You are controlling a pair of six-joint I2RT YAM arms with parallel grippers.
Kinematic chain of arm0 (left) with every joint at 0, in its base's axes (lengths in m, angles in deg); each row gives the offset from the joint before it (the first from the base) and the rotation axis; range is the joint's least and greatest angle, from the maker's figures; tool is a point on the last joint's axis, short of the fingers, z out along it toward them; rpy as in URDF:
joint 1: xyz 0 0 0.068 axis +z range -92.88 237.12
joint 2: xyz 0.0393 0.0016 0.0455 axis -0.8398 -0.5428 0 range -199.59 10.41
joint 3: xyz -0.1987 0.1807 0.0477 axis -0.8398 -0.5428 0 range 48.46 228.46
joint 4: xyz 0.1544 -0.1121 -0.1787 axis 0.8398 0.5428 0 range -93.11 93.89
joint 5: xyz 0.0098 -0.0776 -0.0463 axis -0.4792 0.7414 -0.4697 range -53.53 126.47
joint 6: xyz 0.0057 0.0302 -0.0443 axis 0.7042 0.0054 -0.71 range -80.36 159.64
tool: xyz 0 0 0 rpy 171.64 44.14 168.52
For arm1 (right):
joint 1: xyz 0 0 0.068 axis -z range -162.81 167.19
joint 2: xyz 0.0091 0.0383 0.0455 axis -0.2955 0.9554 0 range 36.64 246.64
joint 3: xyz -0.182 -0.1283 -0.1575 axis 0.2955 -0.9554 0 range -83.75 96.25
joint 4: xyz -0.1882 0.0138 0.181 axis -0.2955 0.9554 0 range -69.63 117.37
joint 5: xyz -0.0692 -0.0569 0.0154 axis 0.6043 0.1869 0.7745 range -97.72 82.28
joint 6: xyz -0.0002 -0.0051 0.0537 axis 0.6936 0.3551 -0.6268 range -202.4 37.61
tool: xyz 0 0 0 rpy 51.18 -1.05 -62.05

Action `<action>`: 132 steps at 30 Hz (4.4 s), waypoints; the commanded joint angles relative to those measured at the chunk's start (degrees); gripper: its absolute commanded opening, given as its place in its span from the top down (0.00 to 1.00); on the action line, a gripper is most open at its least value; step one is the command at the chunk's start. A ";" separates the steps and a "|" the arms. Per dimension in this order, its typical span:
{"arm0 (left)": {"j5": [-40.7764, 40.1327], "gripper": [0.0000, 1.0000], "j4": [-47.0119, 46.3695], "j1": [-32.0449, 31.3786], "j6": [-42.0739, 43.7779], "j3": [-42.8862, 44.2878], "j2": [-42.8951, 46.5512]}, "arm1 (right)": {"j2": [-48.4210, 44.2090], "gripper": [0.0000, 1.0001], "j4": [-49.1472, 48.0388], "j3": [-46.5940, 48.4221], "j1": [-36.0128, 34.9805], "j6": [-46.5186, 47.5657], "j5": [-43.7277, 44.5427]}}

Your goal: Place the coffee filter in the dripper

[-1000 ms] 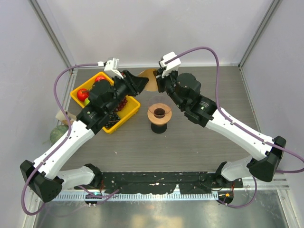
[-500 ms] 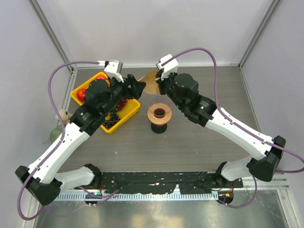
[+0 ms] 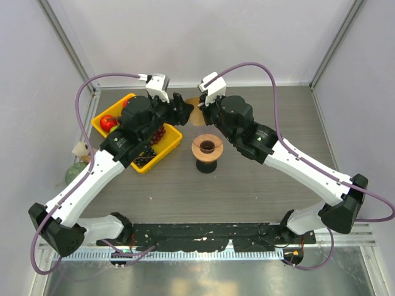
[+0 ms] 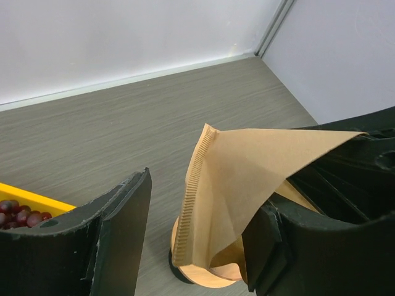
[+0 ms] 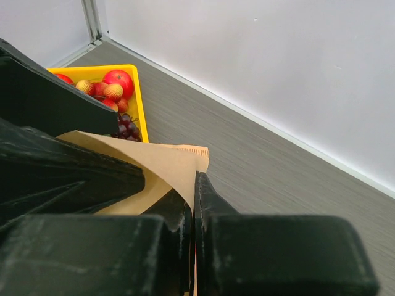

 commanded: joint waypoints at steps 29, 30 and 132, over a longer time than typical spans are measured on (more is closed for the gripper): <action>-0.35 0.40 -1.37 -0.60 -1.16 2.53 1.40 | 1.87 0.95 -2.47 4.32 -0.68 -1.23 1.90; -1.58 0.38 -0.15 -0.51 -0.81 2.88 1.84 | 1.78 0.95 -2.56 4.14 -0.68 -1.05 2.34; 21.68 0.08 14.72 -0.43 -3.80 8.60 0.52 | -1.47 0.95 27.48 13.02 8.63 -2.54 -15.83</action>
